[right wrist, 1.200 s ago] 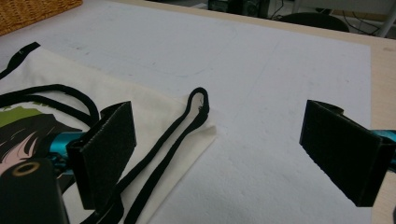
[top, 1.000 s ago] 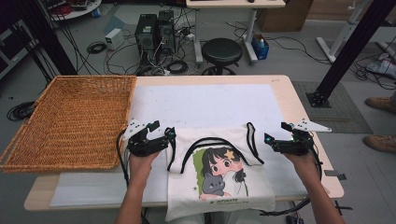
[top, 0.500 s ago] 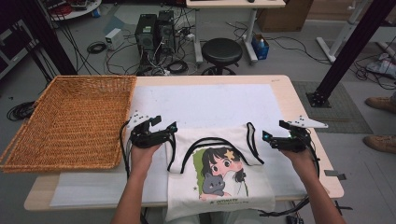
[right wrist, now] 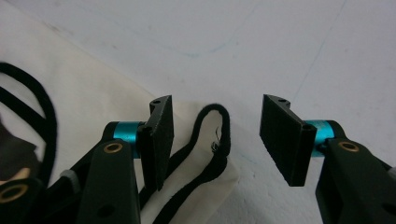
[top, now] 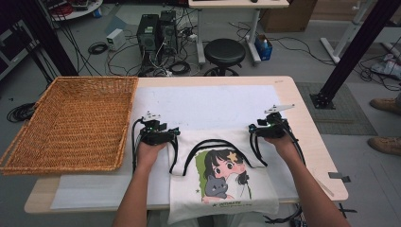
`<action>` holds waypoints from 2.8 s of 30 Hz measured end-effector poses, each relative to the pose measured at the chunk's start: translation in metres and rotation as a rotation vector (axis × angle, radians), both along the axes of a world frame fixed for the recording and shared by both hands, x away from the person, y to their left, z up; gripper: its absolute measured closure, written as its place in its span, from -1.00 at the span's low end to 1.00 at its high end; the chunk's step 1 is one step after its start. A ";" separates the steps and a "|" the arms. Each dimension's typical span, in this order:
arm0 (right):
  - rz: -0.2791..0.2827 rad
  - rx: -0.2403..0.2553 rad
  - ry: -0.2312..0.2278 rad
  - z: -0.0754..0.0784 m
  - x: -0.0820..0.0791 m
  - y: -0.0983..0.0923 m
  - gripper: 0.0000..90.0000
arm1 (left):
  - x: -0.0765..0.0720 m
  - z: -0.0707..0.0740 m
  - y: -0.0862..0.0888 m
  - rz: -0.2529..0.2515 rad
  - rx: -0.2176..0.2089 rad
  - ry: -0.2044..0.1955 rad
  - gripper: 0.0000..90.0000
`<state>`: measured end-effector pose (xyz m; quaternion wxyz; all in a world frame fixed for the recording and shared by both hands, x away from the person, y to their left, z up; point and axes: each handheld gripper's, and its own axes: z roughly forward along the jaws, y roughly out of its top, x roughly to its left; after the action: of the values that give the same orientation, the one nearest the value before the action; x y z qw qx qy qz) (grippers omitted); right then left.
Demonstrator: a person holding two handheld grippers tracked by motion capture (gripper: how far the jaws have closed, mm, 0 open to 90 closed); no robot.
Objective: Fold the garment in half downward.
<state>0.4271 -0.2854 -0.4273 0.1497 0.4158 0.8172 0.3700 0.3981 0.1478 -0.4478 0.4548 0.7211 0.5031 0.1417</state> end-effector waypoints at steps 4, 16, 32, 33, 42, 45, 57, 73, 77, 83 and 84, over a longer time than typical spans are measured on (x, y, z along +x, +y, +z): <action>0.021 -0.031 0.086 -0.012 0.004 0.003 0.20 | 0.002 -0.005 0.000 -0.007 0.016 0.046 -0.05; 0.103 -0.042 0.064 -0.008 -0.010 0.002 0.91 | -0.015 -0.004 0.007 -0.075 -0.083 0.030 0.92; -0.033 0.137 -0.217 0.022 0.003 -0.012 0.91 | 0.026 0.044 0.010 -0.002 -0.198 -0.196 0.92; -0.033 0.134 -0.215 0.021 0.003 -0.012 0.91 | 0.024 0.043 0.009 -0.012 -0.192 -0.202 0.92; -0.015 0.162 -0.233 0.026 -0.022 -0.014 0.90 | -0.018 0.041 0.010 -0.050 -0.230 -0.297 0.92; -0.002 0.177 -0.238 0.027 -0.041 -0.017 0.90 | -0.039 0.042 0.010 -0.072 -0.246 -0.331 0.92; 0.067 0.219 -0.256 0.013 -0.111 -0.031 0.90 | -0.116 0.023 0.007 -0.115 -0.261 -0.373 0.91; 0.122 0.186 -0.184 -0.024 -0.181 -0.044 0.81 | -0.175 -0.005 0.013 -0.131 -0.211 -0.242 0.80; 0.078 0.262 -0.142 -0.018 -0.182 -0.048 0.16 | -0.165 0.007 0.019 -0.038 -0.269 -0.217 -0.03; -0.043 0.262 -0.189 0.003 -0.165 -0.045 -0.13 | -0.125 0.016 0.014 -0.039 -0.178 -0.141 -0.12; -0.067 0.253 -0.173 0.003 -0.157 -0.043 -0.14 | -0.117 0.015 0.012 -0.048 -0.165 -0.112 -0.13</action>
<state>0.2697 -0.3286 -0.4240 0.1785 0.4251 0.7337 0.4990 0.2816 0.1601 -0.4323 0.5434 0.6838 0.4695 0.1288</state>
